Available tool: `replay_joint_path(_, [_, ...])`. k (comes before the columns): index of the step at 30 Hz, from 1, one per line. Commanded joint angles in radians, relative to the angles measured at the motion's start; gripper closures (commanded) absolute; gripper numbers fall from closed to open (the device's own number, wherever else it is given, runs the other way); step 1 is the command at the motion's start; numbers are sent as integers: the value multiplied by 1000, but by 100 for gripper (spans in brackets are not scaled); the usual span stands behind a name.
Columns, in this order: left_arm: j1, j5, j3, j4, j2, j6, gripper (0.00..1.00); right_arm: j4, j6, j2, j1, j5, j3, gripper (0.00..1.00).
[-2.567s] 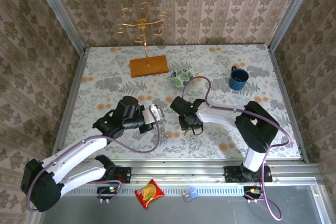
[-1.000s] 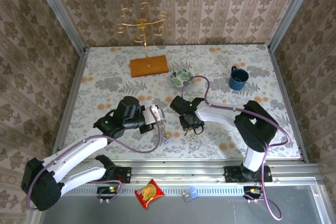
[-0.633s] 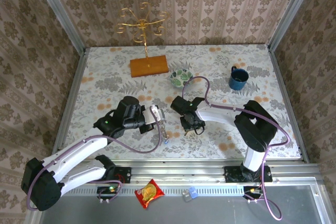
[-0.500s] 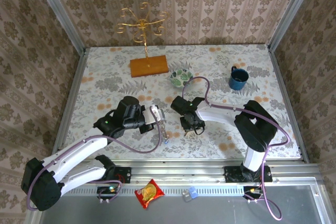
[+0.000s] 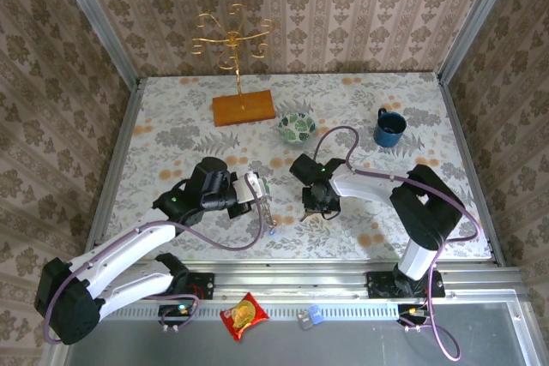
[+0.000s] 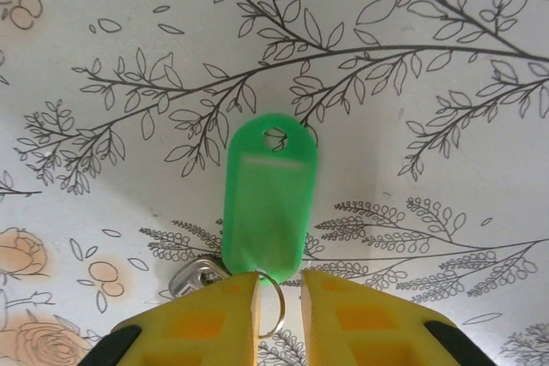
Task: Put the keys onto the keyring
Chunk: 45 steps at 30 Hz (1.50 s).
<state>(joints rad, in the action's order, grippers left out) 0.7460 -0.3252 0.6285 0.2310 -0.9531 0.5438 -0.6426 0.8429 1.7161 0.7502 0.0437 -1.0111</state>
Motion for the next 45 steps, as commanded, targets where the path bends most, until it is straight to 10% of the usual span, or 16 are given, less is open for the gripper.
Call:
replay_joint_path(1, [7, -6, -4, -37, 8, 20, 100, 29, 52, -28, -10, -30, 17, 79])
replay_joint_path(23, [7, -9, 0, -35, 9, 17, 100, 21, 5, -66, -15, -33, 16, 100])
replay_joint_path(45, [10, -79, -33, -171, 64, -226, 100, 509, -798, -468, -16, -455, 162, 100])
